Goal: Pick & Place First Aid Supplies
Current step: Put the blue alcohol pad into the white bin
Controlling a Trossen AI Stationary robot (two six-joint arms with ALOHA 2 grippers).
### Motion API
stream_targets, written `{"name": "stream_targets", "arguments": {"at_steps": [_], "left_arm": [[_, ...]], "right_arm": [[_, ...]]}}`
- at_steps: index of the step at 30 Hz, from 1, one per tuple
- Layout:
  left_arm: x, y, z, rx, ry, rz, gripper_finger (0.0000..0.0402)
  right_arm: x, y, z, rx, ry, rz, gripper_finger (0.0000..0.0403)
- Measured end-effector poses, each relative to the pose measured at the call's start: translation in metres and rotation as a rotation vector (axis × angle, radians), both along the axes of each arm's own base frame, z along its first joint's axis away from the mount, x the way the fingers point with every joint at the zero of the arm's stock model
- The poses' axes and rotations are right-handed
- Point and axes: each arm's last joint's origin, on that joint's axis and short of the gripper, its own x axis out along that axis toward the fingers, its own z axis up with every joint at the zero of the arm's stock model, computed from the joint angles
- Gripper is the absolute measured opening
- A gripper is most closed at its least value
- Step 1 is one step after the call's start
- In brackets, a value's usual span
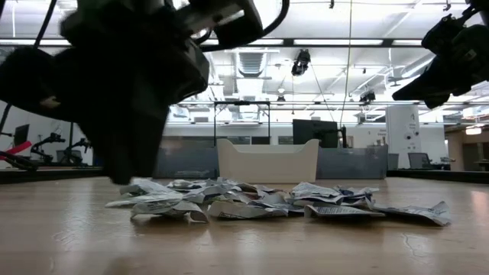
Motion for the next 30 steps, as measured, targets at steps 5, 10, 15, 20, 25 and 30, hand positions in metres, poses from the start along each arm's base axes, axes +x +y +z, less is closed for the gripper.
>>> {"name": "stream_targets", "arguments": {"at_steps": [5,10,15,20,25,30], "left_arm": [[0.001,0.001,0.0,0.026,-0.016,0.015,0.0083],[0.001,0.001,0.0,0.015,-0.009,0.039,0.0083],[-0.001,0.002,-0.006,0.015,-0.006,0.045,0.0083],[-0.005,0.005,-0.019,0.02,0.004,0.053,0.0083],[-0.009,0.008,-0.034,-0.006,-0.044,0.059,0.0083],[-0.014,0.011,-0.045,-0.02,-0.023,0.111,0.0083]], "right_arm": [[0.0,0.0,0.0,0.0,0.0,0.0,0.0018],[0.0,0.0,0.0,0.0,0.0,0.0,0.0018],[0.0,0.0,0.0,0.0,0.0,0.0,0.0018],[0.0,0.0,0.0,0.0,0.0,0.0,0.0018],[0.0,0.0,0.0,0.0,0.0,0.0,0.0018],[0.0,0.0,0.0,0.009,-0.003,-0.004,0.0018]]}}
